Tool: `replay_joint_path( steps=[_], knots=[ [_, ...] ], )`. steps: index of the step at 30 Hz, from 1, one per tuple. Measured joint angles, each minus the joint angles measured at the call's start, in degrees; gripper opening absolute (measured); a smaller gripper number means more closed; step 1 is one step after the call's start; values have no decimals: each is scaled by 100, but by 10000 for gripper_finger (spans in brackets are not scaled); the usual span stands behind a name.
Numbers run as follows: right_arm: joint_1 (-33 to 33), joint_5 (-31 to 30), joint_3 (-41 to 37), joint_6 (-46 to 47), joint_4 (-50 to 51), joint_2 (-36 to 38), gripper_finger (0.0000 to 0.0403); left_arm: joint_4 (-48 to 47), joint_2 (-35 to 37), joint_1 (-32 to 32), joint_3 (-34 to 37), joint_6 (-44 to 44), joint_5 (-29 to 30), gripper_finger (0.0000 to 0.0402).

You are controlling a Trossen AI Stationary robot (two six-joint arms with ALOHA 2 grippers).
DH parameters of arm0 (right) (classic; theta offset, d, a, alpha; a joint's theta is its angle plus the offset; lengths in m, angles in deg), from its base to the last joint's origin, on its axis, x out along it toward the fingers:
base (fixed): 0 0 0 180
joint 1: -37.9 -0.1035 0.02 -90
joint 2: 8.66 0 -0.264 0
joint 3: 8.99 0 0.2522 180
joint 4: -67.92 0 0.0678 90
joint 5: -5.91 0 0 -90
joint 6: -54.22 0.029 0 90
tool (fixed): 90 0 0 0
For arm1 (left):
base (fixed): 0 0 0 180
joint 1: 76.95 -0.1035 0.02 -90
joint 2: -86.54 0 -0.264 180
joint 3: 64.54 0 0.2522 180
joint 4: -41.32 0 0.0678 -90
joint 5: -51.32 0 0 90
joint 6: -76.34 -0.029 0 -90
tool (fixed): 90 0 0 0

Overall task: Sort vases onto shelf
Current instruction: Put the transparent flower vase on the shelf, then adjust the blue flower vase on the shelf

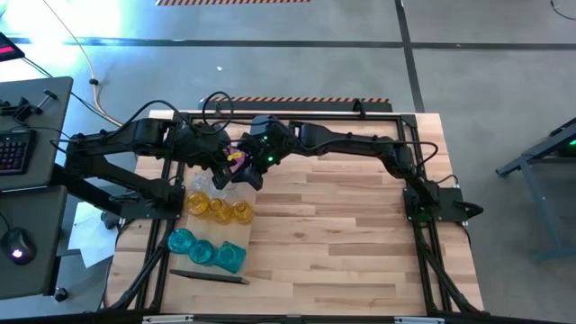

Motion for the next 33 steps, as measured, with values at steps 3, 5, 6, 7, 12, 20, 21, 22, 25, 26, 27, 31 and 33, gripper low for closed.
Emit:
replay_joint_path(
  steps=[3,5,6,7,12,20,21,22,25,26,27,31,33],
  knots=[
    [0,-74,203,-124,226,0,113,2,-1,0,1,-40,2,9],
    [0,-208,350,-254,432,0,113,13,1,0,1,-133,6,9],
    [0,-292,434,-332,572,0,113,28,22,0,3,-177,9,9],
    [0,-387,545,-429,719,0,113,64,52,0,7,-243,20,9],
    [6,-605,554,-824,653,259,113,586,339,2,7,-550,144,9],
    [35,-1994,552,-1643,1316,1286,113,800,1262,213,-240,-1010,594,9],
    [35,-2320,552,-1777,1539,1445,113,778,1417,253,-240,-1010,642,9],
    [37,-2666,552,-1890,1720,1603,113,774,1577,291,-240,-1012,688,9],
    [49,-3595,550,-2002,2445,2020,113,702,2005,420,-243,-1035,767,9],
    [63,-3787,547,-1999,2669,2137,113,685,2148,462,-243,-1060,766,9],
    [74,-3923,547,-1962,2862,2249,113,645,2273,501,-243,-1092,767,9],
    [109,-4328,545,-1698,3562,2684,113,493,2745,596,-217,-1148,767,9],
    [107,-4583,545,-1588,3883,2875,113,457,2998,601,-92,-1154,766,9]
  ],
)
